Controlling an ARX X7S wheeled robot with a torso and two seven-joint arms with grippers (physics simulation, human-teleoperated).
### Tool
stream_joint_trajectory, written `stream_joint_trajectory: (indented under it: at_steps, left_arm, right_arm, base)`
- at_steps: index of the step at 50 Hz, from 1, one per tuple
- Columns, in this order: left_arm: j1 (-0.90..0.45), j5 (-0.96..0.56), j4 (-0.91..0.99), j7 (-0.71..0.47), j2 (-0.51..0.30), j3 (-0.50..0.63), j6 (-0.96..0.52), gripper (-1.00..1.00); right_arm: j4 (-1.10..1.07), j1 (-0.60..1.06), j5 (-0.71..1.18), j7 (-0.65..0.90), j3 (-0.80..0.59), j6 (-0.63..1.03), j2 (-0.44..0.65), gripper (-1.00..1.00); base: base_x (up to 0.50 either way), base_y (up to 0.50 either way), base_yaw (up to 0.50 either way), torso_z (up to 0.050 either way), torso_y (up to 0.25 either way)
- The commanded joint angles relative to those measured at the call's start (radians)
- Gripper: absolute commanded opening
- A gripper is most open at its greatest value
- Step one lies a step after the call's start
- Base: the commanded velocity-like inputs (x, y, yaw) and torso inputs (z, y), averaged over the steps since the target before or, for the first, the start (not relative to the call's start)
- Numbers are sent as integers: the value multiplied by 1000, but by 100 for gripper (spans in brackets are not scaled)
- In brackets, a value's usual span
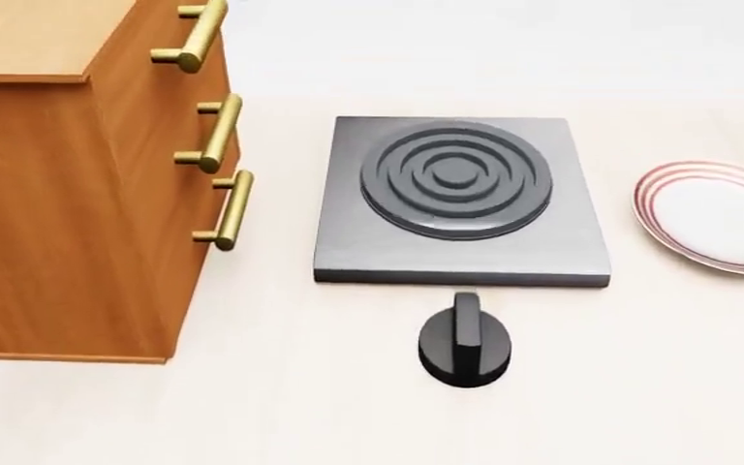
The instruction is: Put the bowl on the stove.
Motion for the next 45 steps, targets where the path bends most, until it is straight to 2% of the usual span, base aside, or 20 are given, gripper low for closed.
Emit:
stream_joint_trajectory:
  at_steps: [1, 35, 39, 45]
  left_arm:
    - [2, -5, 1, 4, -1, 0, 1, 100]
    - [5, -11, -6, 18, 9, 13, 0, 100]
    - [6, -10, -7, 20, 10, 14, 0, 100]
    - [10, -15, -8, 20, 7, 13, -1, 100]
  right_arm:
    - [3, -3, -3, -2, -9, -2, -1, 100]
    - [-9, 0, 17, 13, -41, 19, 30, 100]
    - [8, 50, -13, 45, -100, 20, 53, 100]
    - [57, 147, 50, 105, -133, 100, 188, 100]
  base:
    - [500, 0, 0, 0, 15]
    - [500, 0, 0, 0, 1]
    - [500, 0, 0, 0, 0]
    - [83, 0, 0, 0, 0]
